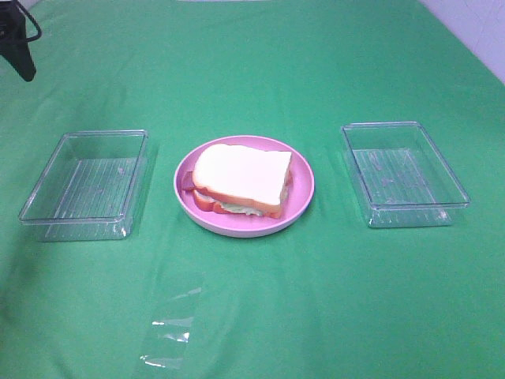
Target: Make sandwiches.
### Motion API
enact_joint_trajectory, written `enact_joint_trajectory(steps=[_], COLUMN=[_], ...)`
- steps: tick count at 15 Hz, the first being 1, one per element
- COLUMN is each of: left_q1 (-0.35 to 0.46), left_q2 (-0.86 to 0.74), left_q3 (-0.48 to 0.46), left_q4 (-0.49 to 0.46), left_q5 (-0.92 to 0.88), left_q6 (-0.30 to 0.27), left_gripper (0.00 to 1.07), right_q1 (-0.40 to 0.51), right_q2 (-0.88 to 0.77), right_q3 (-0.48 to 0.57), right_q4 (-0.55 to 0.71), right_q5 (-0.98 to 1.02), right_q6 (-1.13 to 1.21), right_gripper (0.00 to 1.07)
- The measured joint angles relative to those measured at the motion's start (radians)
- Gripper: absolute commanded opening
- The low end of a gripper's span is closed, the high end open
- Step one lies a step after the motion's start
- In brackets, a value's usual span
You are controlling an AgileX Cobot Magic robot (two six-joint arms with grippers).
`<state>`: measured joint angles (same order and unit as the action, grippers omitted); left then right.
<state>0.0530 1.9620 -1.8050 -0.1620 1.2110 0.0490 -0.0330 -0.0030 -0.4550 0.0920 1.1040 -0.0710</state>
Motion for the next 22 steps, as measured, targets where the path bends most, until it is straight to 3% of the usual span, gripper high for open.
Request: enact_joint_trajectory(steps=[4,6,7,11,15,16,19,22], left_q1=[0.0,0.0,0.0,0.0,0.0,0.0,0.0,0.0], left_q2=[-0.311,-0.436,-0.608,-0.945,-1.298,-1.486,-1.699,-1.81], left_q3=[0.325,0.426,0.557,0.757,0.878,0.927,0.986,1.04], left_q4=[0.0,0.0,0.014,0.05,0.05,0.05,0.05,0.063], left_q5=[0.002,0.004,0.005,0.008,0.01,0.01,0.011,0.011], left_q6=[0.023,0.025,0.032,0.034,0.034,0.034,0.034,0.034], left_gripper=[0.98,0.98,0.98,0.98,0.98,0.98,0.98,0.98], right_q1=[0.0,0.0,0.0,0.0,0.0,0.0,0.0,0.0], right_q2=[0.0,0.0,0.0,0.0,0.0,0.0,0.0,0.0], right_q3=[0.0,0.0,0.0,0.0,0.0,0.0,0.0,0.0], right_q4=[0.0,0.0,0.0,0.0,0.0,0.0,0.0,0.0], right_q5=[0.0,0.0,0.0,0.0,0.0,0.0,0.0,0.0], right_q6=[0.0,0.0,0.0,0.0,0.0,0.0,0.0,0.0], right_gripper=[0.98,0.98,0.98,0.98,0.98,0.98,0.98,0.98])
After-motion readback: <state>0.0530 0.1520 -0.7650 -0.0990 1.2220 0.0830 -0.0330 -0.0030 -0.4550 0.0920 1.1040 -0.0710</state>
